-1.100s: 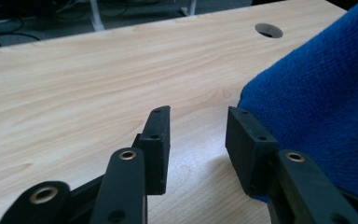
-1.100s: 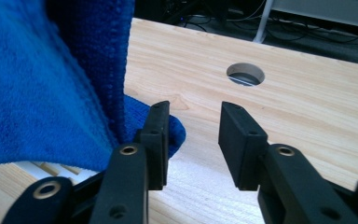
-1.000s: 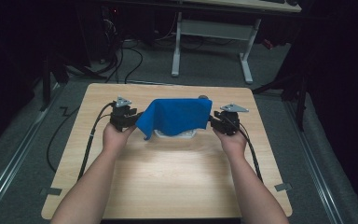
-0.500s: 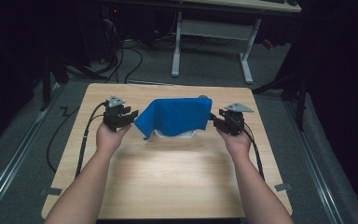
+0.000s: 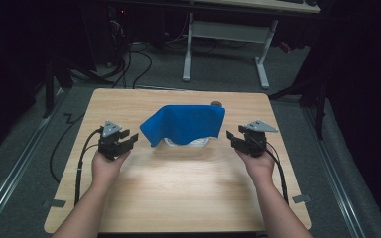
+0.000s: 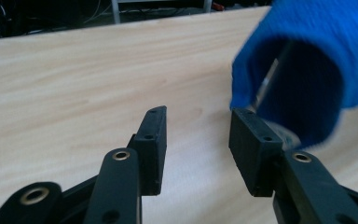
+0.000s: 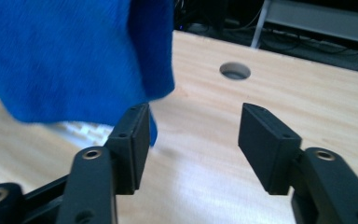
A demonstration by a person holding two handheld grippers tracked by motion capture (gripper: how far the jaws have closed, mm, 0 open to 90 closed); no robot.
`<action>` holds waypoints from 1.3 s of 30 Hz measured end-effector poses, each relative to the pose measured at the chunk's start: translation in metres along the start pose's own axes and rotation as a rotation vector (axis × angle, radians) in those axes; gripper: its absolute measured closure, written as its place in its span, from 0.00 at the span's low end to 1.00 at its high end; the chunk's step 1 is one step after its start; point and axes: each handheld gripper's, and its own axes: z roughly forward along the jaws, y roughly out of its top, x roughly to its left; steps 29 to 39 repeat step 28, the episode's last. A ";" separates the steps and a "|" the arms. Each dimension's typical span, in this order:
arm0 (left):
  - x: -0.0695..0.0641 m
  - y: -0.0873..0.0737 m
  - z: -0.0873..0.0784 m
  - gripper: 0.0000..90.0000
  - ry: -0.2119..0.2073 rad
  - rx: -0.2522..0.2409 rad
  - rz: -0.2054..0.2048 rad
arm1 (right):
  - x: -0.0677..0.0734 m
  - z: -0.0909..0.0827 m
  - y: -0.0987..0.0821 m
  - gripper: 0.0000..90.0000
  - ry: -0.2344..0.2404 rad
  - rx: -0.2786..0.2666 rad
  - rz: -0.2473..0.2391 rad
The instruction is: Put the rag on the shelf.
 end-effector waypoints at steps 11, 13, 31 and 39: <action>-0.030 -0.046 -0.040 0.60 -0.056 0.020 0.039 | 0.023 -0.037 -0.033 0.43 0.002 -0.054 -0.055; -0.037 -0.058 -0.047 0.59 -0.079 0.027 0.044 | 0.028 -0.044 -0.041 0.42 0.012 -0.054 -0.062; -0.068 -0.095 -0.059 0.57 -0.146 0.121 0.084 | 0.051 -0.078 -0.113 0.44 0.006 0.049 -0.085; -0.068 -0.095 -0.059 0.57 -0.146 0.121 0.084 | 0.051 -0.078 -0.113 0.44 0.006 0.049 -0.085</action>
